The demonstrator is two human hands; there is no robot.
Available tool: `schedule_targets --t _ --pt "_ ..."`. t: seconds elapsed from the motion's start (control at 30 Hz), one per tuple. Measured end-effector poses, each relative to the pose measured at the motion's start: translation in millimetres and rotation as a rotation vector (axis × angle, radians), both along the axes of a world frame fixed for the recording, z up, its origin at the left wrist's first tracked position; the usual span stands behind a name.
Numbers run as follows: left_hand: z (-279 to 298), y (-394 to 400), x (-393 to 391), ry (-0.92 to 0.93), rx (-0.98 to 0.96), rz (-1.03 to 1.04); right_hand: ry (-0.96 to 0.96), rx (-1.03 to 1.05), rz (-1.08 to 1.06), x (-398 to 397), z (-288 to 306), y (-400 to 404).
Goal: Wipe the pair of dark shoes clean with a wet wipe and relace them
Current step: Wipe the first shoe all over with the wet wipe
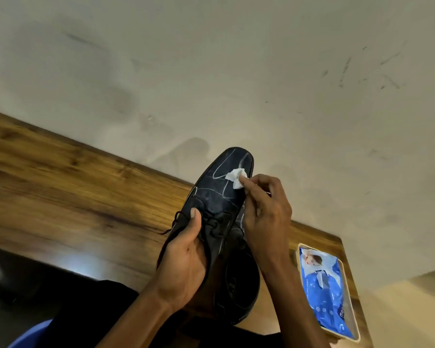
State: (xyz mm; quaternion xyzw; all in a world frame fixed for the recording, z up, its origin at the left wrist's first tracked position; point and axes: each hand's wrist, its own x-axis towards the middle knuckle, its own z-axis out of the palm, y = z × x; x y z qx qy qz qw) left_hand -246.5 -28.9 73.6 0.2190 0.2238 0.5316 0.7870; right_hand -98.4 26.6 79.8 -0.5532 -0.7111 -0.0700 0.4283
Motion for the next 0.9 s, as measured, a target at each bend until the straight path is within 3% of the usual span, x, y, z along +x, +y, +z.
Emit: schedule_targets --t 0.23,0.37,0.47,0.67,0.9 --pt "-2 8 -3 -0.033 -0.034 0.049 0.057 -0.090 0.147 -19 -11 -45" --pt "-1 4 3 0.013 -0.056 -0.007 -0.030 -0.115 0.177 -14 -15 -45" --pt "-1 2 5 0.141 -0.002 0.008 -0.123 -0.066 0.125 -4 -12 -23" --pt "-5 2 3 0.284 0.098 -0.007 -0.096 -0.035 -0.022 11 -5 7" --pt "-6 6 -2 0.263 0.120 -0.035 -0.099 -0.137 0.230 -14 -14 -44"
